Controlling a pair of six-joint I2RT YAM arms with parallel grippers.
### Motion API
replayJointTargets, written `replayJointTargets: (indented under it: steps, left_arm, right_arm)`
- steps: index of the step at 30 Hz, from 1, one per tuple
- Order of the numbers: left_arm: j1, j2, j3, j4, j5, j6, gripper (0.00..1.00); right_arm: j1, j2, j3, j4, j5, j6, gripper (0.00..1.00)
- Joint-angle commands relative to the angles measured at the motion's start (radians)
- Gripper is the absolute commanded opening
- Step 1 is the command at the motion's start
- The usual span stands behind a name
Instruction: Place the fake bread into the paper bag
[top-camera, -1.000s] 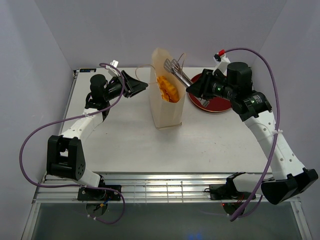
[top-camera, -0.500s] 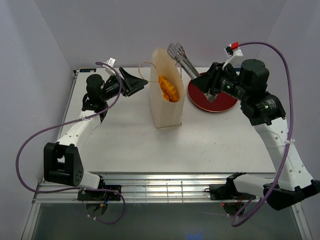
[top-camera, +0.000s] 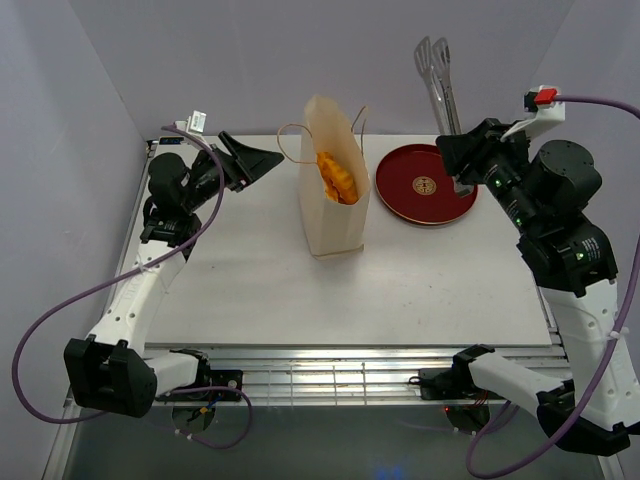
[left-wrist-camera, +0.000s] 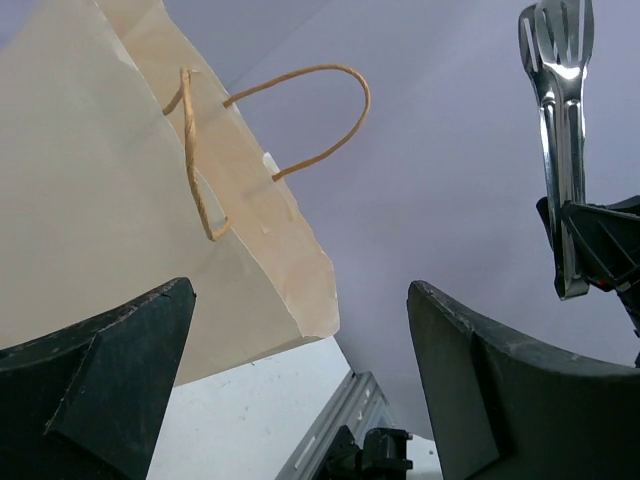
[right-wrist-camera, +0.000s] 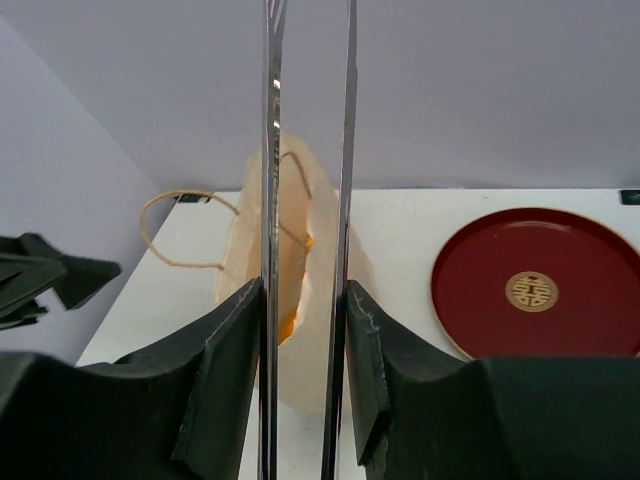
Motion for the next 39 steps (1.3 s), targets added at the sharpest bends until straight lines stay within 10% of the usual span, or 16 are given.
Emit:
replayJointTargets:
  steps: [1, 11, 39]
  left_arm:
    - [-0.002, -0.053, 0.050, -0.105, -0.096, 0.058, 0.98]
    - [-0.002, -0.085, 0.030, -0.128, -0.103, 0.066, 0.98]
    - [-0.002, -0.177, -0.165, -0.077, -0.105, 0.042, 0.96]
  right_arm:
    - [0.002, -0.009, 0.041, 0.025, 0.206, -0.054, 0.42]
    - [-0.002, 0.001, -0.165, -0.001, 0.342, -0.080, 0.43]
    - [-0.008, -0.064, -0.860, 0.018, -0.158, 0.055, 0.42]
